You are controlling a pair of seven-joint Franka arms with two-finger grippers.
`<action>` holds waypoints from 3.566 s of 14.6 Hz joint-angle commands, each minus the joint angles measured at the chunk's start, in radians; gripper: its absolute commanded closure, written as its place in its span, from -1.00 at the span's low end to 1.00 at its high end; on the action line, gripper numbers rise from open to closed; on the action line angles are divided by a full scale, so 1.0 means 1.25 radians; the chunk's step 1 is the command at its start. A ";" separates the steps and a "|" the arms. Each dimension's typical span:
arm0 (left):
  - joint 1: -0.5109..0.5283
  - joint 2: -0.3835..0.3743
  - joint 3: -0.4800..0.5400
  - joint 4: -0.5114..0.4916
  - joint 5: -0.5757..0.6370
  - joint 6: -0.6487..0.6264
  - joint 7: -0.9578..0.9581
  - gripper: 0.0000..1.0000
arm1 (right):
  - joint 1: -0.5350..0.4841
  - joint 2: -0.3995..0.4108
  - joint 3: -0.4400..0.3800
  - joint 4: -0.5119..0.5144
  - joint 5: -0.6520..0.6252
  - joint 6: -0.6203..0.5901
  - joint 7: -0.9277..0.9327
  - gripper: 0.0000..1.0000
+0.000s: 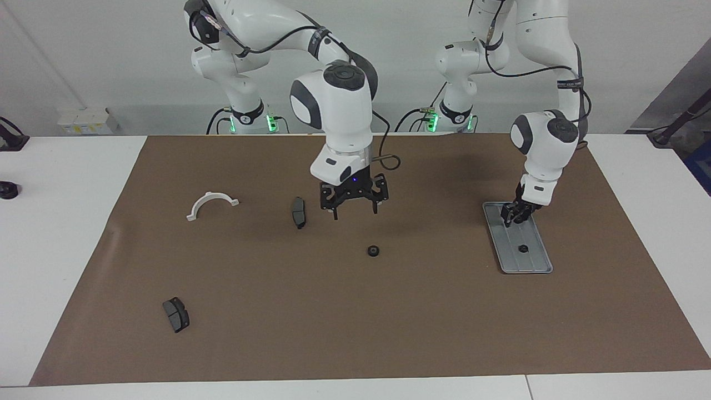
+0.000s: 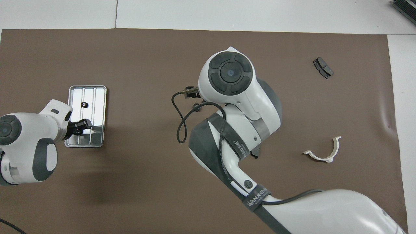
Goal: Place bearing gear from tray to pile
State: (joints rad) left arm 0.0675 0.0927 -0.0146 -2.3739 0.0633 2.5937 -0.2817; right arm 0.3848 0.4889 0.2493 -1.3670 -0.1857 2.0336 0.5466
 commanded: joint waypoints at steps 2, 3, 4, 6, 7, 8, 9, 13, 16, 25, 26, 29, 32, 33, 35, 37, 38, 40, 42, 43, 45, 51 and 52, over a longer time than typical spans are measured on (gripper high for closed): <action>-0.005 -0.018 0.008 -0.020 0.008 0.008 -0.007 0.46 | 0.041 0.115 -0.004 0.036 -0.077 0.081 0.092 -1.00; -0.004 -0.018 0.008 -0.019 0.008 0.006 -0.005 0.99 | 0.044 0.135 -0.002 0.033 -0.106 0.100 0.117 -1.00; -0.002 -0.017 0.008 -0.014 0.008 0.004 -0.007 1.00 | 0.044 0.150 -0.001 0.033 -0.121 0.108 0.125 -1.00; -0.007 -0.015 0.008 0.005 0.008 -0.022 -0.008 1.00 | 0.043 0.170 -0.001 0.026 -0.119 0.169 0.158 -1.00; -0.010 -0.010 0.008 0.031 0.008 -0.057 -0.009 1.00 | 0.037 0.172 -0.002 0.011 -0.119 0.199 0.176 -1.00; -0.011 -0.009 0.007 0.065 0.009 -0.107 -0.010 1.00 | 0.032 0.170 -0.001 -0.012 -0.118 0.213 0.190 -1.00; -0.011 -0.013 0.006 0.105 0.009 -0.160 -0.010 1.00 | 0.031 0.170 -0.001 -0.023 -0.117 0.213 0.197 -1.00; -0.026 -0.019 -0.004 0.267 0.005 -0.371 -0.016 1.00 | 0.030 0.153 -0.001 -0.088 -0.118 0.229 0.201 -1.00; -0.047 -0.013 -0.004 0.337 -0.003 -0.452 -0.025 1.00 | 0.036 0.151 -0.002 -0.105 -0.120 0.227 0.207 -1.00; -0.059 -0.024 -0.023 0.429 -0.056 -0.568 -0.035 1.00 | 0.037 0.141 -0.001 -0.127 -0.123 0.230 0.207 -0.27; -0.059 -0.024 -0.023 0.429 -0.056 -0.568 -0.035 1.00 | 0.037 0.141 -0.002 -0.127 -0.124 0.231 0.208 -0.20; -0.059 -0.024 -0.023 0.429 -0.056 -0.568 -0.034 1.00 | 0.041 0.141 -0.001 -0.129 -0.123 0.242 0.208 0.05; -0.060 -0.024 -0.023 0.428 -0.056 -0.569 -0.035 1.00 | 0.041 0.141 -0.001 -0.137 -0.123 0.248 0.209 0.25; -0.060 -0.024 -0.023 0.428 -0.056 -0.568 -0.035 1.00 | 0.042 0.141 -0.001 -0.138 -0.123 0.248 0.209 0.30; -0.060 -0.024 -0.023 0.428 -0.056 -0.568 -0.035 1.00 | 0.044 0.139 -0.001 -0.142 -0.123 0.248 0.209 0.56; -0.060 -0.024 -0.023 0.429 -0.056 -0.568 -0.035 1.00 | 0.044 0.138 -0.001 -0.140 -0.123 0.243 0.208 0.83; -0.060 -0.024 -0.023 0.430 -0.056 -0.568 -0.035 1.00 | 0.044 0.138 -0.002 -0.134 -0.123 0.237 0.208 0.97; -0.061 -0.024 -0.024 0.433 -0.057 -0.566 -0.040 1.00 | 0.036 0.137 -0.002 -0.113 -0.124 0.226 0.203 1.00; -0.066 -0.024 -0.040 0.436 -0.057 -0.561 -0.096 1.00 | 0.020 0.139 -0.006 -0.080 -0.123 0.207 0.190 1.00; -0.066 -0.024 -0.056 0.436 -0.057 -0.558 -0.131 1.00 | -0.013 0.138 -0.003 -0.067 -0.118 0.190 0.162 1.00; -0.069 -0.031 -0.097 0.407 -0.062 -0.513 -0.207 1.00 | -0.077 0.129 0.003 -0.049 -0.109 0.138 0.074 1.00; -0.302 -0.026 -0.122 0.278 -0.090 -0.180 -0.627 1.00 | -0.289 0.083 0.002 -0.082 -0.075 0.053 -0.175 1.00; -0.329 -0.024 -0.122 0.263 -0.090 -0.134 -0.687 1.00 | -0.321 0.078 0.002 -0.099 -0.075 0.054 -0.182 1.00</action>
State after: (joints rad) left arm -0.2894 0.0707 -0.1858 -1.9993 -0.0379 2.3237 -1.0282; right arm 0.0529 0.6136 0.2345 -1.4300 -0.2967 2.1014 0.3579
